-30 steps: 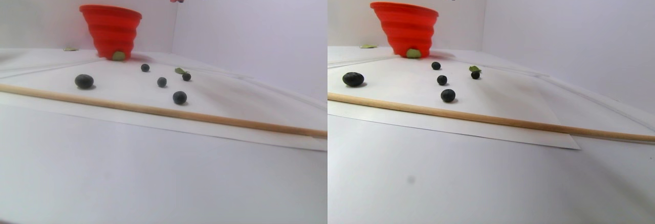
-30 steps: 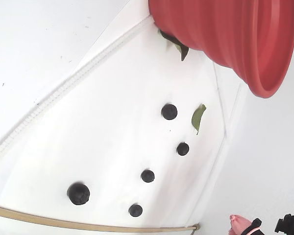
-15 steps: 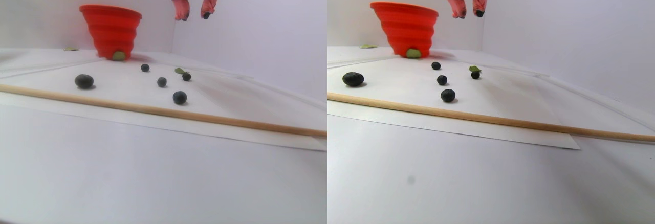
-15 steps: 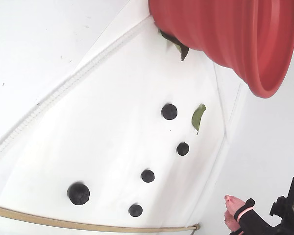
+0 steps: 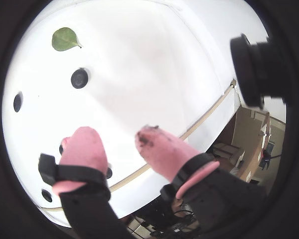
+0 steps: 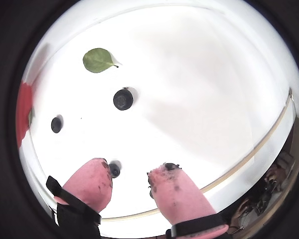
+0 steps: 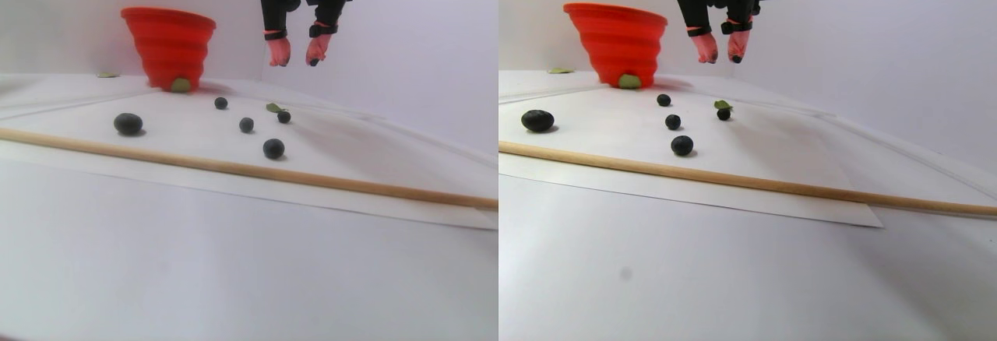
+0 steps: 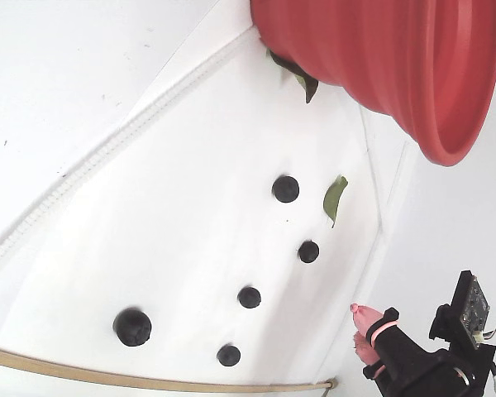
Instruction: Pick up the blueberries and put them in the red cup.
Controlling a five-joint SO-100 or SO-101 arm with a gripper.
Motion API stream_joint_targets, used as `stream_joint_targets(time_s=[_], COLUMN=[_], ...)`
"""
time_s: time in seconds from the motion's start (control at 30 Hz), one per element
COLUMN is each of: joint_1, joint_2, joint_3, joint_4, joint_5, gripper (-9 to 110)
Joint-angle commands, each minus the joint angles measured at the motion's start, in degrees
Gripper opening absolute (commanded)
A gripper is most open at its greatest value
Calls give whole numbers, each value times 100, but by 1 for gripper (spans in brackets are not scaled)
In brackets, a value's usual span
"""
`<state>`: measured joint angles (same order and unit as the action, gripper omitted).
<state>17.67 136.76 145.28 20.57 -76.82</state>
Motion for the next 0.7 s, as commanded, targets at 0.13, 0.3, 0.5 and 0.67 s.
stream_joint_targets(time_s=[0.13,0.3,0.5,0.67], joint_1=[-35,-53,-44,-62], joint_2=[-483,-826,-1266,-1564], joint_3=[-360,-387,-536,-677], joint_4=[-545,-861,-1187,-1424], joint_5=[-9,-9,62,158], gripper=[16,16,16,17])
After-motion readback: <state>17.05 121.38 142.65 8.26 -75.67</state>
